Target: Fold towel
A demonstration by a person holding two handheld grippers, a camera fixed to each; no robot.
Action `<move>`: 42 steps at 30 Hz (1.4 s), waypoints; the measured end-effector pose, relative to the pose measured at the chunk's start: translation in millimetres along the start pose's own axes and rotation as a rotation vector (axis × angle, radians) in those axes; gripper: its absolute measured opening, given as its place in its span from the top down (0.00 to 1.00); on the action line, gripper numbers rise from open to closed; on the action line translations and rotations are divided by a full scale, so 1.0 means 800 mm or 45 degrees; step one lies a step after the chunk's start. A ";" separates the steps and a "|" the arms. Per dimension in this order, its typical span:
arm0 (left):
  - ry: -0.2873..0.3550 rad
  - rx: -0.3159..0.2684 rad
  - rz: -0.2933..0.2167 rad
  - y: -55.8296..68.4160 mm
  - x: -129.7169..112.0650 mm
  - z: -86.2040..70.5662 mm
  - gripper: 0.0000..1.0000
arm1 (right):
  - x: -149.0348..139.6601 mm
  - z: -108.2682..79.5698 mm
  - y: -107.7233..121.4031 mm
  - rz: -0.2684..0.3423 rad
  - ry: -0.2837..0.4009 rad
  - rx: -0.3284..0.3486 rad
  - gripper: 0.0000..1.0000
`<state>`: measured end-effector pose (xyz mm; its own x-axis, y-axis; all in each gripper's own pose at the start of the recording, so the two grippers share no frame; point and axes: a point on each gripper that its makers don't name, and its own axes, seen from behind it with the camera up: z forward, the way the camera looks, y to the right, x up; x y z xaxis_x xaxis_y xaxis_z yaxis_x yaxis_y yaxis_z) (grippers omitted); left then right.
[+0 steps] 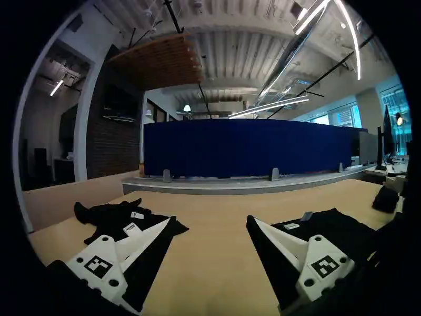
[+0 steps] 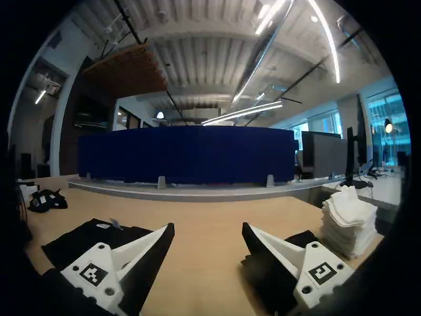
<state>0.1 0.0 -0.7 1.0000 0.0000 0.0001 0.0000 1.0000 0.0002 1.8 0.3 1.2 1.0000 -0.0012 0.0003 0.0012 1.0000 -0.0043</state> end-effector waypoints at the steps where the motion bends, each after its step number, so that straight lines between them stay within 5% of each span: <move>1: 0.000 0.000 0.000 0.000 0.000 -0.002 0.01 | 0.000 0.000 0.000 0.000 0.000 0.001 0.01; 12: 0.027 -0.019 0.030 0.002 0.023 -0.016 0.01 | 0.036 -0.011 0.012 -0.016 0.019 -0.022 0.01; 30: 0.038 -0.020 -0.022 -0.005 0.231 -0.019 0.01 | 0.231 -0.028 -0.023 -0.044 0.008 0.046 0.00; 42: -0.008 -0.017 -0.018 -0.005 0.283 -0.013 0.01 | 0.292 -0.024 -0.038 -0.055 -0.020 0.076 0.00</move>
<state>226.7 -4.4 -10.7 0.9999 -0.0140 0.0067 0.0141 0.9998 -0.0135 235.1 -30.6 -17.6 0.9989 -0.0448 0.0147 0.0439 0.9975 0.0557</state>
